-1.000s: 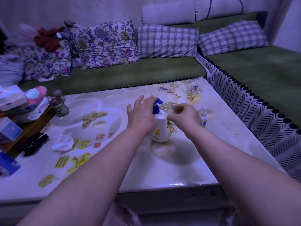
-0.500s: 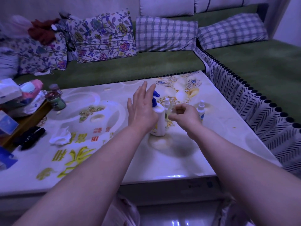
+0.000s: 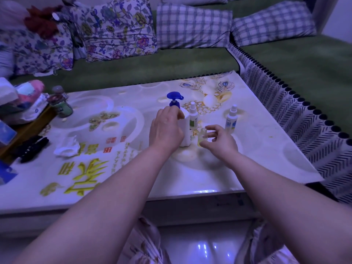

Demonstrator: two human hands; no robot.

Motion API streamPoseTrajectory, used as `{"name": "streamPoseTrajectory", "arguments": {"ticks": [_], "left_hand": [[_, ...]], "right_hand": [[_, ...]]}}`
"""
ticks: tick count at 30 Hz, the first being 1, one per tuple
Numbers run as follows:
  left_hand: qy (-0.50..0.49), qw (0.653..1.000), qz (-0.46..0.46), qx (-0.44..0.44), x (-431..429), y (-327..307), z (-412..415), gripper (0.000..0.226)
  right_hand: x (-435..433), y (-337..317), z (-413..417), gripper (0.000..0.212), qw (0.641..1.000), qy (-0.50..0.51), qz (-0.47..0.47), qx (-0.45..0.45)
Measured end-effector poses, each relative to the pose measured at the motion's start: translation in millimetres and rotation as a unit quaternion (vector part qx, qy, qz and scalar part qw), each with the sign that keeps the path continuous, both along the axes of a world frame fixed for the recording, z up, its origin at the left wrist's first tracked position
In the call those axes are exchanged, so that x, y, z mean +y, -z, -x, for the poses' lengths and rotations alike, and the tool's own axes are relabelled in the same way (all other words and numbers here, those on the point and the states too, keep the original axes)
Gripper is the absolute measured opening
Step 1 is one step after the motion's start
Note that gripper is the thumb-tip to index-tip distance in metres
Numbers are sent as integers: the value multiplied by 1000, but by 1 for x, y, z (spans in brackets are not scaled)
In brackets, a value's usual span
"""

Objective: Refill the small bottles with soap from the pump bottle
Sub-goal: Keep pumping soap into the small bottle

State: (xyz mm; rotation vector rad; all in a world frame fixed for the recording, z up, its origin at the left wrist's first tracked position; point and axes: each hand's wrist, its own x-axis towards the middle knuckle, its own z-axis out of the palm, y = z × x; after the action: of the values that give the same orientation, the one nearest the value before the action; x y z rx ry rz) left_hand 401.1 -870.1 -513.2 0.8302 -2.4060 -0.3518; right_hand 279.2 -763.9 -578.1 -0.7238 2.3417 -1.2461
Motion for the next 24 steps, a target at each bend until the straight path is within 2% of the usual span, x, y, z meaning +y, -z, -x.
{"name": "streamPoseTrajectory", "arguments": {"ticks": [5,11,15,19,24], "left_hand": [[3,999,-9,-31,-2,8,-4,30],[3,999,-24,-37,-1,10,-4,31],[7,999,-14,-51,0,11,-1,31],[11,998,-20,-56,2,11,1,32],[21,997,-24,-69,5,14,0,33]], "right_hand": [[7,25,-7,35,996,7,-69,48],[7,25,-5,38,997,23,-48,57],[10,27,-3,34,997,13,-66,48],[11,27,-2,37,998,20,-38,47],[13,29,-2,24,997,16,-56,42]]}}
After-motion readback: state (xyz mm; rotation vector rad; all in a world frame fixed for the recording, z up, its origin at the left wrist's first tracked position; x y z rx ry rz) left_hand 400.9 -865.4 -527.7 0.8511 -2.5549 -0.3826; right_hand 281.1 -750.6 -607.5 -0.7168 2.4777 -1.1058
